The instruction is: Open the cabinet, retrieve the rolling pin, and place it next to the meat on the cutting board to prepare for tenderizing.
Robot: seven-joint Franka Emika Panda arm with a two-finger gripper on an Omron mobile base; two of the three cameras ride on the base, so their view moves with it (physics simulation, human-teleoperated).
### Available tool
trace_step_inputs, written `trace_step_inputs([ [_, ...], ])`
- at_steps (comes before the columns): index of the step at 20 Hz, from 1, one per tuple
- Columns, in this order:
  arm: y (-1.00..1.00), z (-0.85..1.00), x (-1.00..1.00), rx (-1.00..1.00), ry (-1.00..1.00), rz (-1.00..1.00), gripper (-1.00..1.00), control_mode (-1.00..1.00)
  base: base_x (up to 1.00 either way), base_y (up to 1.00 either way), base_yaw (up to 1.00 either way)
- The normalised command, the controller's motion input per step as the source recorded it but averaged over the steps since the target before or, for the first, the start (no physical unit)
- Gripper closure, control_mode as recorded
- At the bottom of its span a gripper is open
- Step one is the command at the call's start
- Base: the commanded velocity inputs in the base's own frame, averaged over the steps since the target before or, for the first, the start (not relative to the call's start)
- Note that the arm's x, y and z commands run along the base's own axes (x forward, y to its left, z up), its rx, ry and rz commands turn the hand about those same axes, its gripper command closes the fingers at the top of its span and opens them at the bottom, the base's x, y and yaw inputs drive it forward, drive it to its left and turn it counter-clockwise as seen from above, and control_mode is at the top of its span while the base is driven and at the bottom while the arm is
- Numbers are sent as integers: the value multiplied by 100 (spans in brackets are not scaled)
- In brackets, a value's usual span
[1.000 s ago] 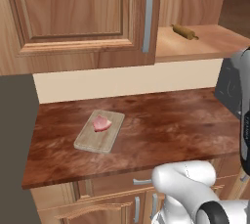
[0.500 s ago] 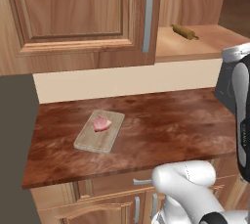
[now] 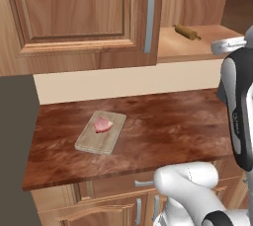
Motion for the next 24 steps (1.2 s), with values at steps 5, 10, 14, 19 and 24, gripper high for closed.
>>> trace_step_inputs([
  [5, -4, 0, 38, 7, 4, 0, -100, -100, 0, 0, 0],
  [10, -11, 0, 31, 3, 0, 0, -100, -100, 0, 0, 0],
  [14, -15, -5, 33, 0, 0, 4, -100, -100, 0, 0, 0],
  [19, -8, -9, 30, 0, 0, 3, -100, -100, 0, 0, 0],
  [24, -4, -1, 38, 0, 0, 1, -100, -100, 0, 0, 0],
])
